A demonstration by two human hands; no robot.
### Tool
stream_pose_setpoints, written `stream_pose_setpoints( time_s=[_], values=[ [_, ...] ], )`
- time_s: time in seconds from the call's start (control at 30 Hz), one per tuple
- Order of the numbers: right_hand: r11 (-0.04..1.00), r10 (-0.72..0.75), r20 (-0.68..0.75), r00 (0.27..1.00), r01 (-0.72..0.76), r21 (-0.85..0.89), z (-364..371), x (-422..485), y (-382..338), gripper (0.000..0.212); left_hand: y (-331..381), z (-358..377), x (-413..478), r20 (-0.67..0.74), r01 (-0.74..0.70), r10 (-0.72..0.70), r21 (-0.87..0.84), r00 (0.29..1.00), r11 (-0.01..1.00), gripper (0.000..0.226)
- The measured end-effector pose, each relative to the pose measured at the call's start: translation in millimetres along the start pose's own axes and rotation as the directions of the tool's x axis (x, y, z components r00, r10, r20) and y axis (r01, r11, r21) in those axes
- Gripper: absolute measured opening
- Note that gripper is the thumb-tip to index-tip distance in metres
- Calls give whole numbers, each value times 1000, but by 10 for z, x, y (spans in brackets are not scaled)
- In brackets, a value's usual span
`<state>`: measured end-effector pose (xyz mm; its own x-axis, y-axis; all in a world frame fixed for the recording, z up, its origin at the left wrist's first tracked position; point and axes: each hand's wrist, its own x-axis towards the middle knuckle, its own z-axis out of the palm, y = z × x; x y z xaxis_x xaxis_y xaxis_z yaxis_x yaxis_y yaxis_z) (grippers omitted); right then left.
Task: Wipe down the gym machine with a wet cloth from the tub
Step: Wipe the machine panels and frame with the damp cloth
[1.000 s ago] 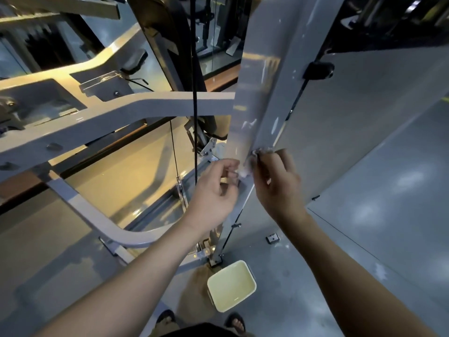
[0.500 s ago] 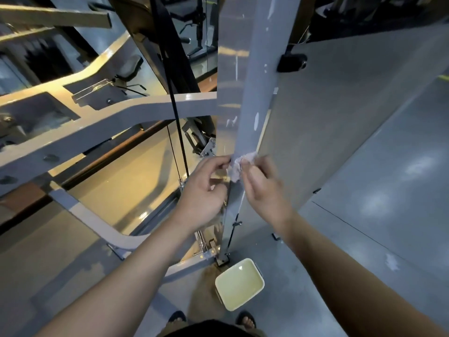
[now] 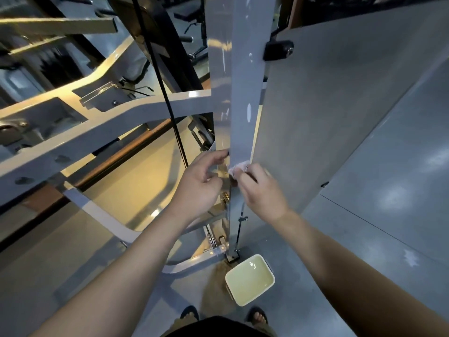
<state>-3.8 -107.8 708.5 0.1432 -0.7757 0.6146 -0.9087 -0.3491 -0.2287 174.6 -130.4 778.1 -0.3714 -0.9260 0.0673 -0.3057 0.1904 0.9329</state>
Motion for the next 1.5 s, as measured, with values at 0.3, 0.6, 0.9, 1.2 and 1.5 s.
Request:
stream_pose_setpoints(
  time_s=[0.3, 0.6, 0.9, 1.2, 1.5],
  values=[
    [996, -80, -101, 992, 75, -49, -575, 458, -54, 18, 211, -18, 26, -151, -50, 56, 45, 987, 998, 53],
    [996, -67, -217, 974, 77, 35, -623, 573, -121, 28, 449, -66, 100, -188, -95, 95, 8, 978, 995, 55],
    [995, -50, -214, 975, 68, 74, -683, 663, -180, 26, 473, -111, 129, -173, -80, 83, 20, 981, 997, 49],
    [997, -64, -287, 956, 71, 15, -873, 873, -216, 20, 496, -173, 173, -164, -111, 127, 100, 978, 989, 45],
    [993, -117, -282, 952, 113, -30, -1155, 1113, -222, 20, 783, -248, 170, -274, -311, 335, 128, 901, 942, 50]
  ],
)
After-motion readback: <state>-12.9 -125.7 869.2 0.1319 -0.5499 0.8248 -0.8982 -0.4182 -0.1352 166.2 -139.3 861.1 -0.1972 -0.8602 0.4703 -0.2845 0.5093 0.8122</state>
